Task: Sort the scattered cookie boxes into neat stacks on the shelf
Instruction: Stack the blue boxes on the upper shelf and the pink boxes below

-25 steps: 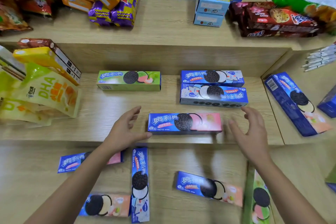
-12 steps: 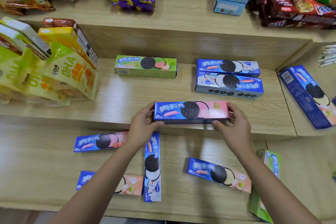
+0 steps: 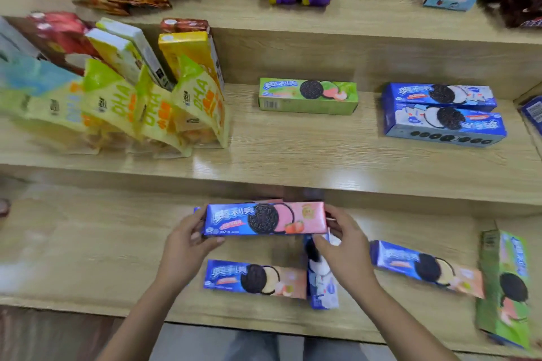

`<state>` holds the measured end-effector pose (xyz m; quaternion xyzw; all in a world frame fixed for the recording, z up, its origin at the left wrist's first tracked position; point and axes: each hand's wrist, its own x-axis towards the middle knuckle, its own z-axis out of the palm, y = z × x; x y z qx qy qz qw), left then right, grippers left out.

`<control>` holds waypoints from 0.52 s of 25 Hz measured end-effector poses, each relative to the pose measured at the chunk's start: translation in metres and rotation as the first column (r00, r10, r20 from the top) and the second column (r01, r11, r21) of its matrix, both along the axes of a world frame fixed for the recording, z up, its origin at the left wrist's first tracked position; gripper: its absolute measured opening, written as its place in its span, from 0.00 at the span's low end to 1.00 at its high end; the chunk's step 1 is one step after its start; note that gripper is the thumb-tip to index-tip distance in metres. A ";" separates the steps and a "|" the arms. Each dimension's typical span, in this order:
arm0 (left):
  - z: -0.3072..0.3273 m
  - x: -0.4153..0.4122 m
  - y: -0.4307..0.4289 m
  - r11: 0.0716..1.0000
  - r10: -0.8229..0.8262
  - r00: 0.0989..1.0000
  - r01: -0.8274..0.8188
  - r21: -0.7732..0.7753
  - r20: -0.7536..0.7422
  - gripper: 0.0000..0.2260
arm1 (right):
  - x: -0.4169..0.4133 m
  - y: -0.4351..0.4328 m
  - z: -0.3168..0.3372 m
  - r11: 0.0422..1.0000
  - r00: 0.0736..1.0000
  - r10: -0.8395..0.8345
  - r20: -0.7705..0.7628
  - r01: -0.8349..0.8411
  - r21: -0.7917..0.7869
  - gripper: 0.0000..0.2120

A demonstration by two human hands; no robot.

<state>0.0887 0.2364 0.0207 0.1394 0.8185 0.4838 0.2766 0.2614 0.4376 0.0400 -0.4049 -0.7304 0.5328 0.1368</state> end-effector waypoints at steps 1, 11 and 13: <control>-0.007 -0.004 -0.012 1.000 -0.015 1.000 0.015 -0.004 0.020 0.28 | -0.005 -0.013 -0.008 1.000 0.999 0.002 0.032 -0.001 -0.012 0.24; -0.071 -0.003 -0.050 0.994 0.002 0.999 0.004 -0.110 0.050 0.30 | -0.025 -0.066 -0.070 0.982 0.971 -0.032 0.239 0.075 -0.173 0.15; -0.077 -0.002 -0.047 0.993 0.021 0.998 -0.014 -0.117 0.057 0.28 | -0.030 -0.065 -0.077 0.983 0.960 -0.047 0.277 0.094 -0.158 0.15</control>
